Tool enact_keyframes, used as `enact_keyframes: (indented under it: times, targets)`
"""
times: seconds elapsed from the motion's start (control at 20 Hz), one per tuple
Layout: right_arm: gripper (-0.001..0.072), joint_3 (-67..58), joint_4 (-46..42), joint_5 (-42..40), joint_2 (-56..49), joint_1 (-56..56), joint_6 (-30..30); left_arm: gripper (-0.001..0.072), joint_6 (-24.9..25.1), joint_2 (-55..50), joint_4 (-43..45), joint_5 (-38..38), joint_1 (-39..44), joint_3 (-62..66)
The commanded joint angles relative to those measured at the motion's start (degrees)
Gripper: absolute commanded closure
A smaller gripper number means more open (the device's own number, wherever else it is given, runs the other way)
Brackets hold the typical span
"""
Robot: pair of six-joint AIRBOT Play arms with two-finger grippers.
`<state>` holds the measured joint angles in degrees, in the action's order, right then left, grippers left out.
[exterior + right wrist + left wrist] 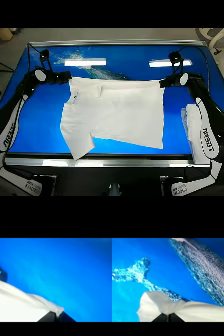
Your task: Fold the shirts.
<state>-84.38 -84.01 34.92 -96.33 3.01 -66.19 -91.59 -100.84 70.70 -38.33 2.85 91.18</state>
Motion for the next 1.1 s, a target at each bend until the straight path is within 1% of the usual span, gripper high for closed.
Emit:
enact_keyframes:
  times: [0.0,0.05,0.1,0.2,0.3,0.35,0.45,0.6,0.85,0.95,1.05]
  targets:
    - [0.0689,0.0,0.2,10.3,2.2,0.1,3.8,0.0682,9.4,0.2,-0.6,-3.5,-1.8,2.6]
    - [0.0689,0.0,-0.2,13.9,4.2,0.1,6.8,0.0682,10.9,1.2,-0.6,-6.8,-2.8,4.5]
    - [0.069,0.0,-0.3,17.9,6.0,0.1,8.6,0.0682,10.8,2.0,-0.7,-11.8,-3.9,6.7]
    - [0.069,0.1,1.5,26.3,7.9,0.1,7.9,0.0682,10.6,2.6,-0.6,-23.0,-5.0,8.7]
    - [0.069,1.0,2.6,33.1,6.7,0.0,7.5,0.0683,8.2,2.3,0.7,-34.4,-4.7,6.1]
    - [0.069,1.6,2.4,36.0,5.7,0.0,7.6,0.0683,8.1,2.4,1.3,-37.8,-4.2,3.7]
    - [0.069,2.2,3.1,39.4,3.8,0.0,7.5,0.0683,8.1,3.1,3.4,-39.4,-2.9,-1.2]
    - [0.069,2.3,8.1,42.6,1.0,-0.1,7.3,0.0683,6.5,3.1,4.9,-39.5,-2.4,-5.5]
    - [0.069,2.3,5.0,46.9,0.6,-0.1,7.1,0.0683,6.8,3.3,7.4,-41.1,-4.2,-6.0]
    - [0.069,2.4,4.5,46.9,0.6,-0.1,5.9,0.0683,6.8,2.8,7.4,-39.8,-4.7,-6.0]
    - [0.069,4.2,5.9,44.6,0.6,-0.1,4.5,0.0683,6.8,1.7,7.0,-37.9,-4.3,-6.0]
